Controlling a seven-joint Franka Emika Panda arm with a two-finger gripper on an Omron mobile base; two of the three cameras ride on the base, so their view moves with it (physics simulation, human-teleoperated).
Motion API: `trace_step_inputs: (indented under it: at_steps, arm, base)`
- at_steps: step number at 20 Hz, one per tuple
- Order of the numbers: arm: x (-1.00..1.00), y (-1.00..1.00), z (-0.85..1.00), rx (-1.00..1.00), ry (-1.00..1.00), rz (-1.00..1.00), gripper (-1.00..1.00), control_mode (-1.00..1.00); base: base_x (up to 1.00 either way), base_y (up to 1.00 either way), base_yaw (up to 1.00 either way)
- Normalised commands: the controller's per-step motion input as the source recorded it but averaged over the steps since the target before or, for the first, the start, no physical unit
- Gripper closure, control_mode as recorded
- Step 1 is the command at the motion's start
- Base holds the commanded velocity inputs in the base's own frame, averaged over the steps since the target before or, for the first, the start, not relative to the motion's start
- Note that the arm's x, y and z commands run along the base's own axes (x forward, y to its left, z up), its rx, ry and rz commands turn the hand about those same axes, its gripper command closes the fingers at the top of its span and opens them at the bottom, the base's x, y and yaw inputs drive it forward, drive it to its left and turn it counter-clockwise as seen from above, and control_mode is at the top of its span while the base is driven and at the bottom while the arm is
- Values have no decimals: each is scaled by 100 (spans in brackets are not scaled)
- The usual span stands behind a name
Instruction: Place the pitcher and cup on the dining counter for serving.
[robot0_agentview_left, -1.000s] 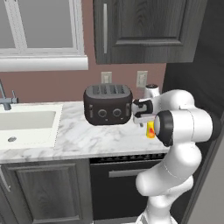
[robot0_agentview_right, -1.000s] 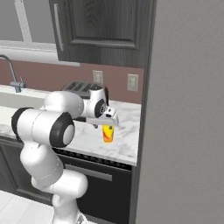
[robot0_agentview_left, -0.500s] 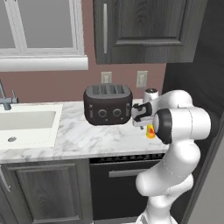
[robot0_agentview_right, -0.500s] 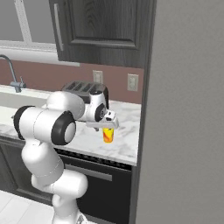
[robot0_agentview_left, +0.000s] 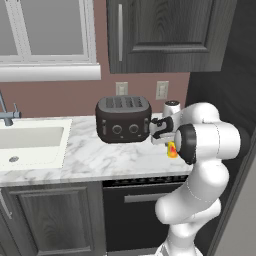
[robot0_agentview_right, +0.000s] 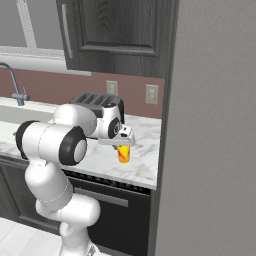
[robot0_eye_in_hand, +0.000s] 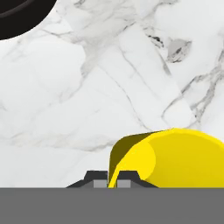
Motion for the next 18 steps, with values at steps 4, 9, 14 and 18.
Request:
trace_step_inputs:
  at_steps: [4,9,14,18]
  arm:
    - [-10,0,2,0,-1,0,100,-100]
    - [-30,0,35,0,-10,0,100,-100]
    - [-51,0,66,0,-26,0,100,-100]
    - [-34,0,66,0,-23,0,100,-100]
  base:
    - [0,0,0]
    - [0,0,0]
    - [0,0,0]
    - [0,0,0]
